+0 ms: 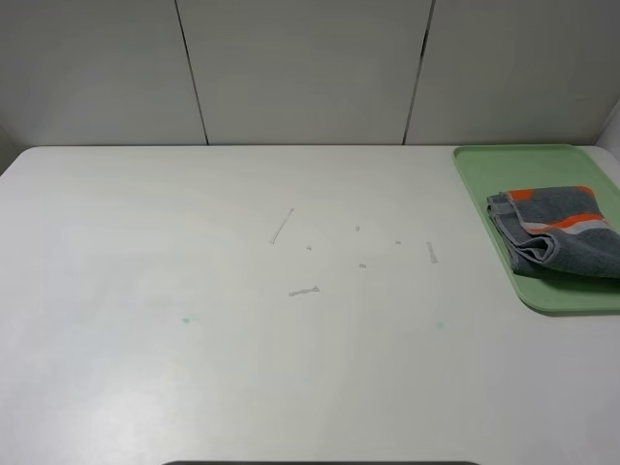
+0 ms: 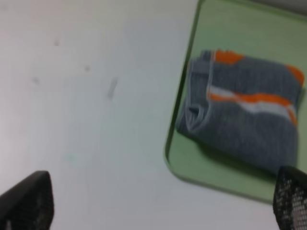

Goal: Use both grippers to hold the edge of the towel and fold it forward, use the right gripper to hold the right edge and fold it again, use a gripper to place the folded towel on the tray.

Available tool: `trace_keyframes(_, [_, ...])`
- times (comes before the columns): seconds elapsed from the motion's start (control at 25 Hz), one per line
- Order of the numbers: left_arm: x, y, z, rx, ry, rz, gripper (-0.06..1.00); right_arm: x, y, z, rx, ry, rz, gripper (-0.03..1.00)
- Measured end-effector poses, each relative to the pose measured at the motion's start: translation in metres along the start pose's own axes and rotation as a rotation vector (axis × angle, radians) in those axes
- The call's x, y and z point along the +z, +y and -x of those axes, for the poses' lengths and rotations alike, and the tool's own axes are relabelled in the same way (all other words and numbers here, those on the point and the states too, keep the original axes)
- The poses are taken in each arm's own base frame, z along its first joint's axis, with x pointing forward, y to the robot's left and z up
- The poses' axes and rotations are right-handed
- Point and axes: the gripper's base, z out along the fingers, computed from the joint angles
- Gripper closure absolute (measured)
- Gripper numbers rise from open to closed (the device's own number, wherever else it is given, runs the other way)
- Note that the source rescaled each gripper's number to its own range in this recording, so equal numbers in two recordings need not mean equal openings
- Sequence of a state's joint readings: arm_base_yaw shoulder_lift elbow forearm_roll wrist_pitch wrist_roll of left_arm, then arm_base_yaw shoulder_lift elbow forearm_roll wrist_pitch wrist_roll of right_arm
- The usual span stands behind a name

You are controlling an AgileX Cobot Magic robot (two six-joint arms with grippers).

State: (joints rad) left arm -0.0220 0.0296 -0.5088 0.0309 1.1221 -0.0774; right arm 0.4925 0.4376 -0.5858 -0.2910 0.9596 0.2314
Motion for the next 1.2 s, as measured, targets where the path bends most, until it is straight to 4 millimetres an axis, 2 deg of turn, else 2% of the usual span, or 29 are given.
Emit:
trace_keyframes(0.16, [0.0, 0.0, 0.0, 0.0, 0.0, 0.0, -0.06, 0.0, 0.001, -0.024, 0.021, 0.013, 0.03, -0.03])
trace_keyframes(0.44, [0.0, 0.0, 0.0, 0.0, 0.0, 0.0, -0.06, -0.016, 0.0, -0.041, 0.061, -0.063, 0.07, -0.03])
trace_keyframes(0.64, [0.0, 0.0, 0.0, 0.0, 0.0, 0.0, -0.06, -0.031, -0.005, -0.051, 0.146, -0.155, -0.018, -0.03])
trace_keyframes(0.8, [0.0, 0.0, 0.0, 0.0, 0.0, 0.0, -0.06, -0.042, 0.0, -0.062, 0.17, -0.227, -0.093, -0.03])
trace_keyframes(1.2, [0.0, 0.0, 0.0, 0.0, 0.0, 0.0, -0.06, -0.042, 0.017, -0.061, 0.069, -0.23, -0.086, -0.03])
